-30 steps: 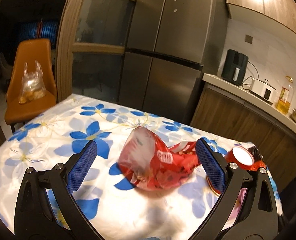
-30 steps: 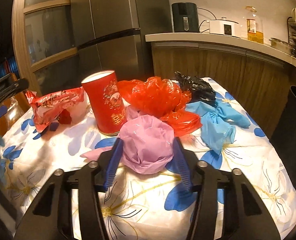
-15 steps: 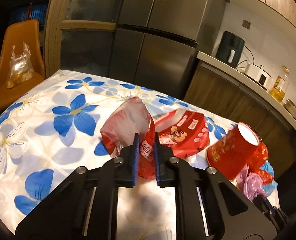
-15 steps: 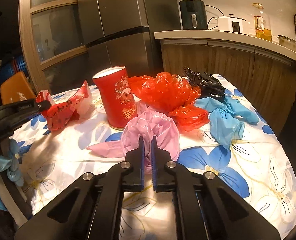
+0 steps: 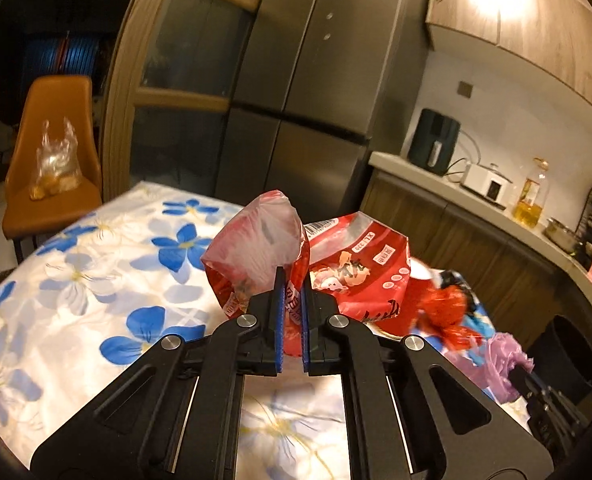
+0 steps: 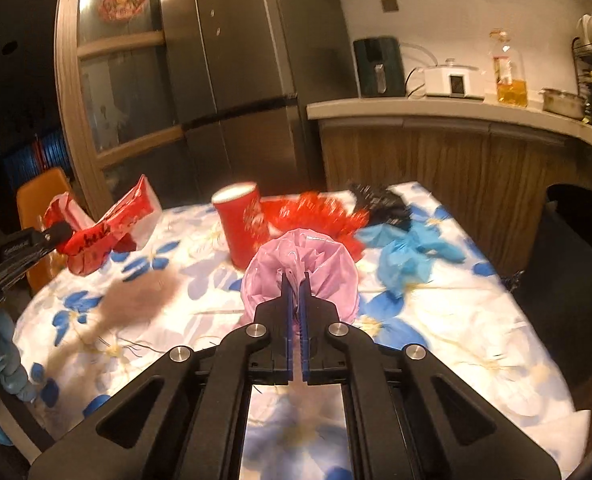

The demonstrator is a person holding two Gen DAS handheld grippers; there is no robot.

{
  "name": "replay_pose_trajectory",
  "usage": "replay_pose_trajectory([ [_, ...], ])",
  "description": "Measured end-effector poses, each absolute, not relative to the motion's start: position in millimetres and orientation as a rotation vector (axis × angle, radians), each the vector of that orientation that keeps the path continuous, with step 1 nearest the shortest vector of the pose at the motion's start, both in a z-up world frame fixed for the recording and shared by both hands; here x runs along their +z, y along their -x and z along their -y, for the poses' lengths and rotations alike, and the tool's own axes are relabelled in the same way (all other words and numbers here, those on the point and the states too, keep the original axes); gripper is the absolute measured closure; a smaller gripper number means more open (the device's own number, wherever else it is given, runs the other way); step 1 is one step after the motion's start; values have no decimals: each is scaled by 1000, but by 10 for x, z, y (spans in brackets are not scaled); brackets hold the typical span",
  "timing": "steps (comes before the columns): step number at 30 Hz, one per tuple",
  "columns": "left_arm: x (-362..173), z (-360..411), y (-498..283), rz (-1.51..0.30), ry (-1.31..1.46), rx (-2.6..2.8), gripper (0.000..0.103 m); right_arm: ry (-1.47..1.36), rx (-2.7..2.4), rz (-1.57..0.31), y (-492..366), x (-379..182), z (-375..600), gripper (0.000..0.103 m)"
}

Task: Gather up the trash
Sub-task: 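Carry the red snack bag and pink glove in both tools over the bin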

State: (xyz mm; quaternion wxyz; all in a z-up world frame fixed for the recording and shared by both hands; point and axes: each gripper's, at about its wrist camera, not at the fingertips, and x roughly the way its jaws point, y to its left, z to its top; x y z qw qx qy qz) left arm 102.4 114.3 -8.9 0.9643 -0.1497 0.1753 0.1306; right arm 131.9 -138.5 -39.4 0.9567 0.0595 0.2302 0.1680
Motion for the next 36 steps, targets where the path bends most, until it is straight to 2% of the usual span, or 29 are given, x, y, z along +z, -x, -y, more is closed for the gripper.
replay_pose_trajectory([
  [19, 207, 80, -949, -348, 160, 46, 98, -187, 162, -298, -786, 173, 2452, 100],
  [36, 339, 1325, -1318, -339, 51, -177, 98, -217, -44, -230, -762, 308, 3338, 100],
])
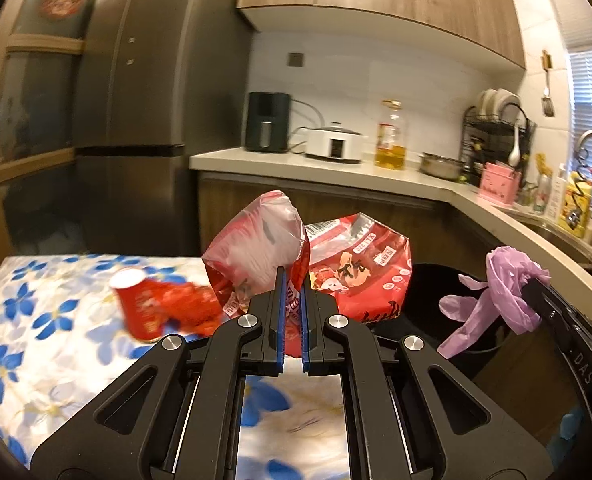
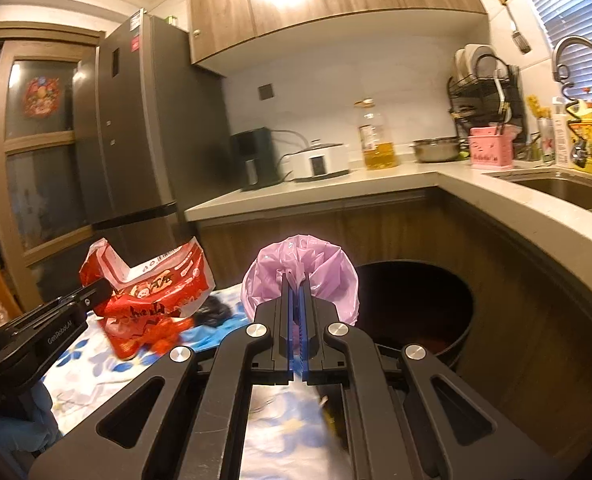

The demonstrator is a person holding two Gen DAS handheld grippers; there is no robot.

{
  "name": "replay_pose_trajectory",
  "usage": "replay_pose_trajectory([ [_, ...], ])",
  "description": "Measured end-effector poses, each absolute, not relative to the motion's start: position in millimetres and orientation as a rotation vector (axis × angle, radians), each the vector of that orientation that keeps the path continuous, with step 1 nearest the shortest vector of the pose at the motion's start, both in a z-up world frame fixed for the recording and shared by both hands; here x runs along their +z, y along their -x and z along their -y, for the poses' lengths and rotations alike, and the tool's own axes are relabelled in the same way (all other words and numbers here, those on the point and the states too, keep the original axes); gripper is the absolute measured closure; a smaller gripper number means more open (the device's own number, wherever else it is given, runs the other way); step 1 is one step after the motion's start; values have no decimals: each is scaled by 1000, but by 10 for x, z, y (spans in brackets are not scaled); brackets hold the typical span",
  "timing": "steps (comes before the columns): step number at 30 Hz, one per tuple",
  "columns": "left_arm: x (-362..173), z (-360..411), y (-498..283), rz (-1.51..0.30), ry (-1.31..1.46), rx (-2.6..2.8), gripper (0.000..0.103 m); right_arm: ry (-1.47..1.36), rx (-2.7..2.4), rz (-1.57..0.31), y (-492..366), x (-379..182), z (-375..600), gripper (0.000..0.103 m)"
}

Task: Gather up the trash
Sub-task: 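Carry the red snack bag and pink glove in both tools over the bin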

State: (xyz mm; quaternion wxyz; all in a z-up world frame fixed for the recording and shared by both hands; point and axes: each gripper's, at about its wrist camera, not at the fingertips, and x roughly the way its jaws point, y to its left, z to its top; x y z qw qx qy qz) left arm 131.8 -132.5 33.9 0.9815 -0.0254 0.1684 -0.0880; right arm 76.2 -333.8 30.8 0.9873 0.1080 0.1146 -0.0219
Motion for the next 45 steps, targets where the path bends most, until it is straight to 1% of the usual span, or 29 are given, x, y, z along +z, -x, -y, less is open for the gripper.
replay_pose_trajectory([
  [13, 405, 2117, -1609, -306, 27, -320, 98, -257, -172, -199, -828, 329, 3917, 100],
  [20, 290, 2404, -1775, -325, 23, -360, 98, -270, -204, -201, -903, 324, 4102, 100],
  [30, 116, 2609, -1929, -363, 23, -386, 98, -268, -219, -200, -995, 305, 4192, 100],
  [45, -13, 2691, -2053, -393, 33, -413, 98, -251, -208, -218, -1118, 224, 4185, 100],
])
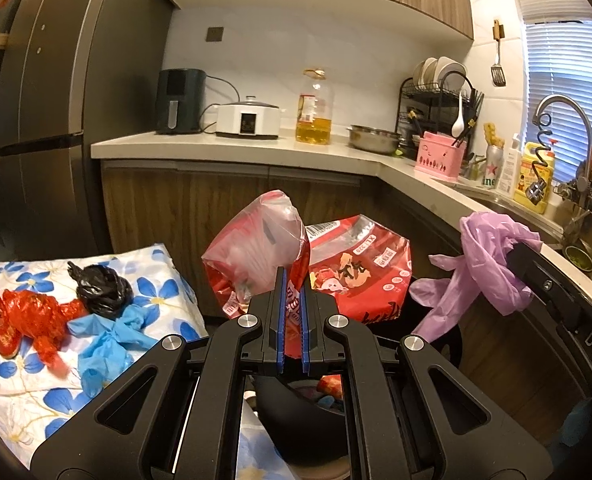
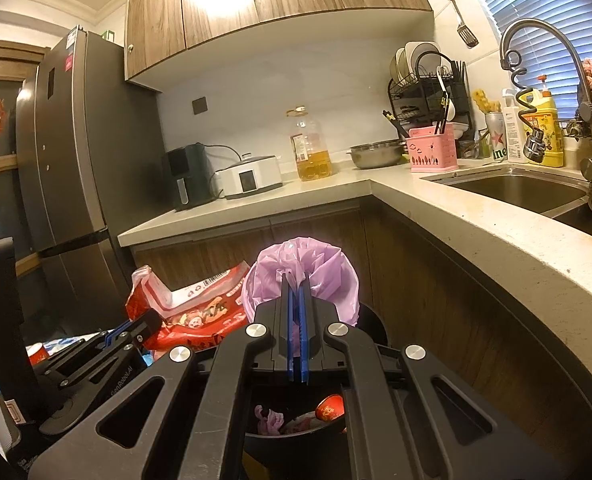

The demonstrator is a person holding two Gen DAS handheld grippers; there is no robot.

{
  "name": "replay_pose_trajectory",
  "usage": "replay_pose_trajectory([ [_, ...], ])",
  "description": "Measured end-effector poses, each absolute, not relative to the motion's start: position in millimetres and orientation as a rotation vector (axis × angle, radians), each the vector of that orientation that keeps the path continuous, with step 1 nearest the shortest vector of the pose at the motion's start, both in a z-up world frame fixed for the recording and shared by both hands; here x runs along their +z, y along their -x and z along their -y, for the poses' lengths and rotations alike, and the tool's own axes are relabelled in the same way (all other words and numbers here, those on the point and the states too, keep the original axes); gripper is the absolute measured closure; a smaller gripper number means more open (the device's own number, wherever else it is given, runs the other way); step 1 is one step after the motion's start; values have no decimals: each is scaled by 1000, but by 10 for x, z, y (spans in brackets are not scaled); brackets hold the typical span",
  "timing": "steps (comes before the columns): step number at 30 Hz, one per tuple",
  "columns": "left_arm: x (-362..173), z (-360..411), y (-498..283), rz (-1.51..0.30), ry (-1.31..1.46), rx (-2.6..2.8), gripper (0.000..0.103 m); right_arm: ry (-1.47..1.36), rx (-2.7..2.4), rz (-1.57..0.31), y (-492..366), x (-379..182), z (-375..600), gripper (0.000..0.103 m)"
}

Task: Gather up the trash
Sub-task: 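Carry the red snack bag and pink glove in both tools over the bin, then open both tools to drop the snack bag and pink glove into the bin, then move both open tools back to the trash on the table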

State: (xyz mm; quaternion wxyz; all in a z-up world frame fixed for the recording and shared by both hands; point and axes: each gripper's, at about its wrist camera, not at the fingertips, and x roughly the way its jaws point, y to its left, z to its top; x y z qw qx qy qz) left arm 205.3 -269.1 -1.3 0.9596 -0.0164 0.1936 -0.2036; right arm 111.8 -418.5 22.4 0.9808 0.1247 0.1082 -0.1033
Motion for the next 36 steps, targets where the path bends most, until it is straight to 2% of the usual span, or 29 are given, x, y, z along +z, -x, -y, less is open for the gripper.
replay_pose_trajectory([
  [18, -225, 2773, -2198, -440, 23, -448, 97, -254, -180, -254, -1318, 83, 4238, 98],
  [19, -241, 2773, -2204, -442, 23, -451, 97, -251, -181, -256, -1330, 73, 4238, 96],
  [20, -249, 2776, -2210, -444, 24, -454, 97, -250, -183, -258, -1338, 66, 4237, 90],
  [21, -257, 2776, -2213, -446, 26, -460, 97, -251, -186, -259, -1343, 60, 4240, 76],
  [22, -270, 2777, -2222, -453, 30, -470, 95, -256, -184, -258, -1341, 52, 4247, 70],
  [23, -283, 2784, -2230, -459, 28, -470, 92, -261, -186, -256, -1339, 47, 4258, 62],
  [24, -295, 2786, -2235, -462, 25, -472, 89, -263, -190, -256, -1336, 44, 4265, 62],
  [25, -307, 2789, -2239, -465, 24, -475, 79, -265, -192, -257, -1331, 44, 4271, 62],
  [26, -321, 2788, -2243, -470, 22, -476, 63, -267, -195, -258, -1328, 42, 4278, 62],
  [28, -343, 2768, -2236, -471, 26, -473, 45, -270, -201, -258, -1307, 41, 4288, 61],
  [30, -358, 2725, -2221, -462, 29, -459, 37, -273, -212, -252, -1265, 41, 4303, 53],
  [31, -367, 2692, -2215, -462, 32, -450, 32, -273, -214, -251, -1252, 43, 4306, 52],
  [36, -357, 2491, -2137, -472, 64, -412, 20, -277, -228, -249, -1152, 59, 4301, 43],
])
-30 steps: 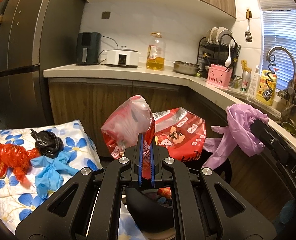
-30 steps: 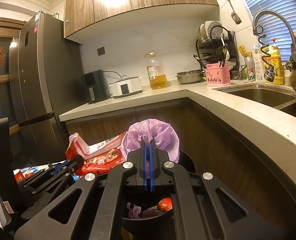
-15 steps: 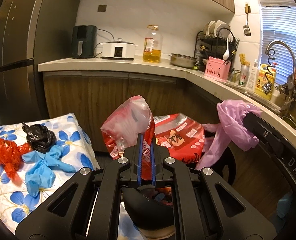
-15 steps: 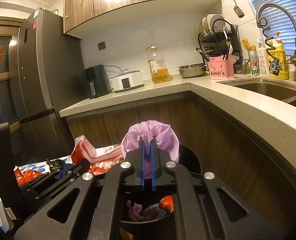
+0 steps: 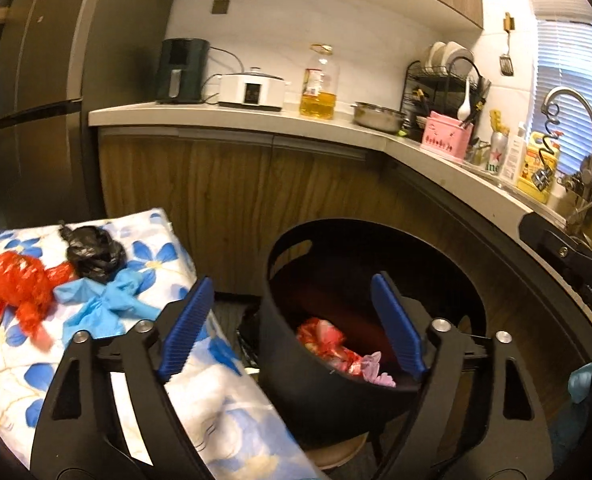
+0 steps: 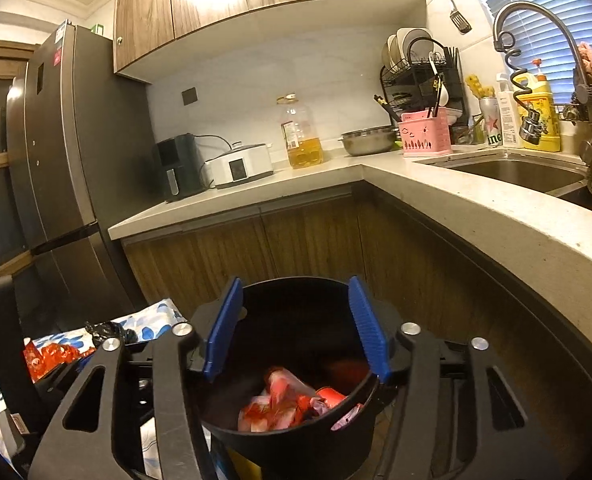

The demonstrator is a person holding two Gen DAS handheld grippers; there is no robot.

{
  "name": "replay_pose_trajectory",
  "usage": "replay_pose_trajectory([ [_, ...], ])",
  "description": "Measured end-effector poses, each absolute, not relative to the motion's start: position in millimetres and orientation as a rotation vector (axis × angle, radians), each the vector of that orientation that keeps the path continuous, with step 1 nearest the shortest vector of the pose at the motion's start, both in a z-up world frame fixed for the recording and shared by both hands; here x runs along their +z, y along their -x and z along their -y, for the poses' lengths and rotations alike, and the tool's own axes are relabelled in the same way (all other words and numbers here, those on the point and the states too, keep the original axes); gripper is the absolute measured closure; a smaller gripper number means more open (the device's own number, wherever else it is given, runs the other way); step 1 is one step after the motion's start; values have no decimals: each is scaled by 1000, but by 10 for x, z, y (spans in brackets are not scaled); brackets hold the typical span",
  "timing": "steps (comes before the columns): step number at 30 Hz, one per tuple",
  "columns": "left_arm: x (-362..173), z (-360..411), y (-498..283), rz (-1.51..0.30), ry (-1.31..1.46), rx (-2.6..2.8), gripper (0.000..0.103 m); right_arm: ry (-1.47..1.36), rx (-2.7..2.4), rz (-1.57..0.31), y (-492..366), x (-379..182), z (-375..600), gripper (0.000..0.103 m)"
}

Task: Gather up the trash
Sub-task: 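Move both open tools back to the trash on the table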

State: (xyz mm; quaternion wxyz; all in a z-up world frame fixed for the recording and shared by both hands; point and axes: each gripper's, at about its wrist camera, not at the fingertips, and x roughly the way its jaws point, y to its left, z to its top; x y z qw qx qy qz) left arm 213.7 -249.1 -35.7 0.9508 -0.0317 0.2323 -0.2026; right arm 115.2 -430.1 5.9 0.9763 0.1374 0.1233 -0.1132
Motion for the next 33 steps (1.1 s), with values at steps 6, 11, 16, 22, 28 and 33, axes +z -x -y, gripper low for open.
replay_pose_trajectory([
  [6, -329, 2161, -1888, -457, 95, -332, 10, -270, -205, -241, -1016, 82, 4172, 34],
  [11, -360, 1744, -1605, -448, 113, -216, 7, -263, -167, -258, -939, 59, 3960, 33],
  [16, -436, 1251, -1357, -436, 117, -80, 7, -250, -101, -294, -965, -31, 3629, 33],
  [22, -442, 723, -1260, -429, 162, 23, 7, -216, -11, -347, -1135, -176, 3120, 33],
  [28, -477, 313, -1199, -425, 187, 88, 7, -178, 60, -406, -1461, -348, 2617, 33],
  [33, -516, 43, -1200, -432, 202, 127, 7, -149, 108, -483, -1825, -564, 2205, 33],
])
